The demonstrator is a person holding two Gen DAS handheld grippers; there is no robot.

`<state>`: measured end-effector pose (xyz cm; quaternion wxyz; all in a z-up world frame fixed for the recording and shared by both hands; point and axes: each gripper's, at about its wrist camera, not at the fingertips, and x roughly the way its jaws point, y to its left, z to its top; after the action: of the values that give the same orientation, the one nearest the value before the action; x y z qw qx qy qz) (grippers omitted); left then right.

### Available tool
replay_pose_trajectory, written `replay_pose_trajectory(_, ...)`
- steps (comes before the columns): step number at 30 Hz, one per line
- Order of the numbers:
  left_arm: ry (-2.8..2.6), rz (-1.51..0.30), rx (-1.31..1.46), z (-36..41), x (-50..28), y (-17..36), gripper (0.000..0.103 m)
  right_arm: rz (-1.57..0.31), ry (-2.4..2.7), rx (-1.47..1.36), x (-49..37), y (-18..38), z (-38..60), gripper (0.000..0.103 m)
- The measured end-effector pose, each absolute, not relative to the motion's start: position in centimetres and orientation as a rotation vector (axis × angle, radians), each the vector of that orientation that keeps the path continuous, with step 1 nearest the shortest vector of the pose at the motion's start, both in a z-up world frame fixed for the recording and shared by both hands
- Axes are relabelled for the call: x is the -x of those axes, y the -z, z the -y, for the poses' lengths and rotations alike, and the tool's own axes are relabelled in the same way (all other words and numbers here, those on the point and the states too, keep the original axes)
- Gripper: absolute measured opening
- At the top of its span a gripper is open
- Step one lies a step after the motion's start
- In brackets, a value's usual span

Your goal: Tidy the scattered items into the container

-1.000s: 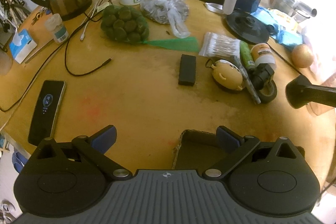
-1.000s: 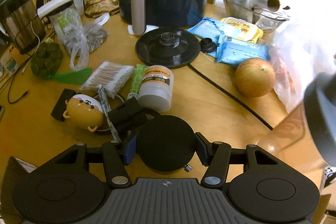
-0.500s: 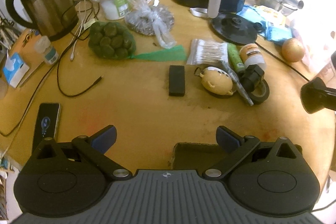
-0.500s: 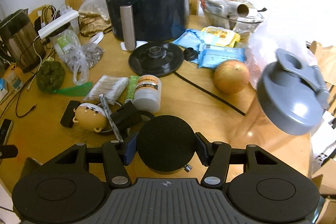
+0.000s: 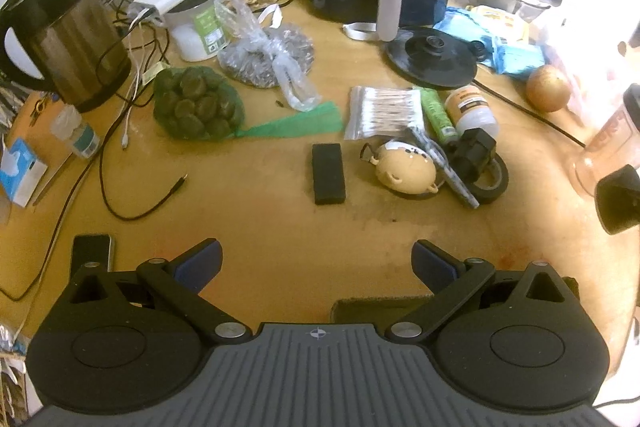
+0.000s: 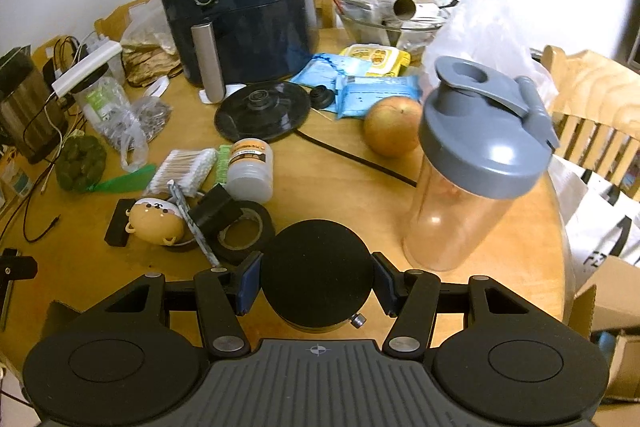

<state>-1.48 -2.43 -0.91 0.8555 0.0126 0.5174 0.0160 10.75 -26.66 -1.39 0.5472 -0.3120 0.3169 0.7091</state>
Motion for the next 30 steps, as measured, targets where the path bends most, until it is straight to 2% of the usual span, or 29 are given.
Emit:
replay_pose_trajectory(21, 0.035, -1.053, -0.044, 2.5, -3.3, 2.2, 0.103, -0.809, -1.578, 0.686, -12.7, 1.4, 28.1, 0.06)
replay_pose_trajectory(30, 0.043, -1.047, -0.05, 2.4, -5.7, 4.4, 0.103, -0.844, -1.54, 0.675, -13.4, 1.7, 28.7, 0.06)
